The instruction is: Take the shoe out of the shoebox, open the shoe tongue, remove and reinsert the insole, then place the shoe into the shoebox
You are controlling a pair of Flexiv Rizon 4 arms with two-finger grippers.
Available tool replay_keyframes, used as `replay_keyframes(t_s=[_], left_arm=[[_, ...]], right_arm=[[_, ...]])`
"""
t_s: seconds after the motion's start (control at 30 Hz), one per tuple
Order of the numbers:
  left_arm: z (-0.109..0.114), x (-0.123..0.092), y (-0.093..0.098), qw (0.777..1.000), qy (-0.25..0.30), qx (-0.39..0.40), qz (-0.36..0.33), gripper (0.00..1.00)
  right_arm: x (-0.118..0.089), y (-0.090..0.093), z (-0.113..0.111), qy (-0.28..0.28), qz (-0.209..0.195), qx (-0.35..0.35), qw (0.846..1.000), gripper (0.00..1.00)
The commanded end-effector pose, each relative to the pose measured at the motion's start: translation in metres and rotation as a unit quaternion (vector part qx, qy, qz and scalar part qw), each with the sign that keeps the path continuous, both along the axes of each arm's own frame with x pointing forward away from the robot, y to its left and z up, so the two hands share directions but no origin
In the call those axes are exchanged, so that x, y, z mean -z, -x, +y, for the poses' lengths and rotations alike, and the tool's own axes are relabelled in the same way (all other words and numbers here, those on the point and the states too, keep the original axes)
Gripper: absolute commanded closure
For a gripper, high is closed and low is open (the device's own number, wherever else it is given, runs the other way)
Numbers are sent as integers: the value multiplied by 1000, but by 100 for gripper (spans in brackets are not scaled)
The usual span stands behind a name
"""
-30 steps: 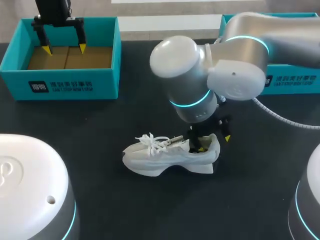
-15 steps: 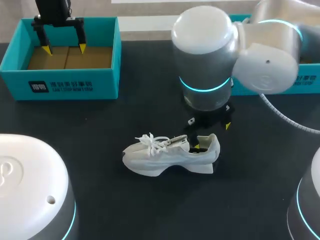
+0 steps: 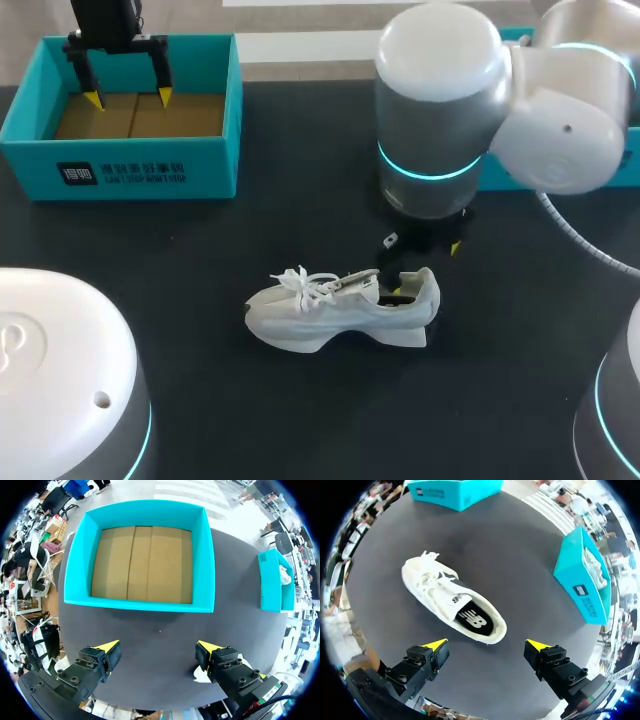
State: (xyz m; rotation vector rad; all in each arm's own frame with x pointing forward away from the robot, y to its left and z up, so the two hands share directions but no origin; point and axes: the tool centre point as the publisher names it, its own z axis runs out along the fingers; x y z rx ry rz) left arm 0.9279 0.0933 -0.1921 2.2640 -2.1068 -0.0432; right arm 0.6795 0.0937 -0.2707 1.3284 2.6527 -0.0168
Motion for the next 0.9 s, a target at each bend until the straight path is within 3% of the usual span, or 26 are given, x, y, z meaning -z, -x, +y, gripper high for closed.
replay_keyframes(t_s=[0.03,0.17,0.33,0.57,0.63,0.9], left_arm=[[0,0,0,1000,0,0,0,0],[0,0,0,1000,0,0,0,0],[0,0,0,1000,0,0,0,0],[0,0,0,1000,0,0,0,0],[0,0,0,1000,0,0,0,0],[0,0,0,1000,0,0,0,0]], right_arm=[[-1,10,-4,-84,-17,-226,970,0],[-7,16,-6,-93,7,-319,943,0],[-13,23,-8,-110,6,-435,894,0],[-36,24,-23,-66,-28,-543,837,0],[-39,24,-28,-18,-25,-564,825,0],[-39,24,-28,-18,-25,-564,825,0]])
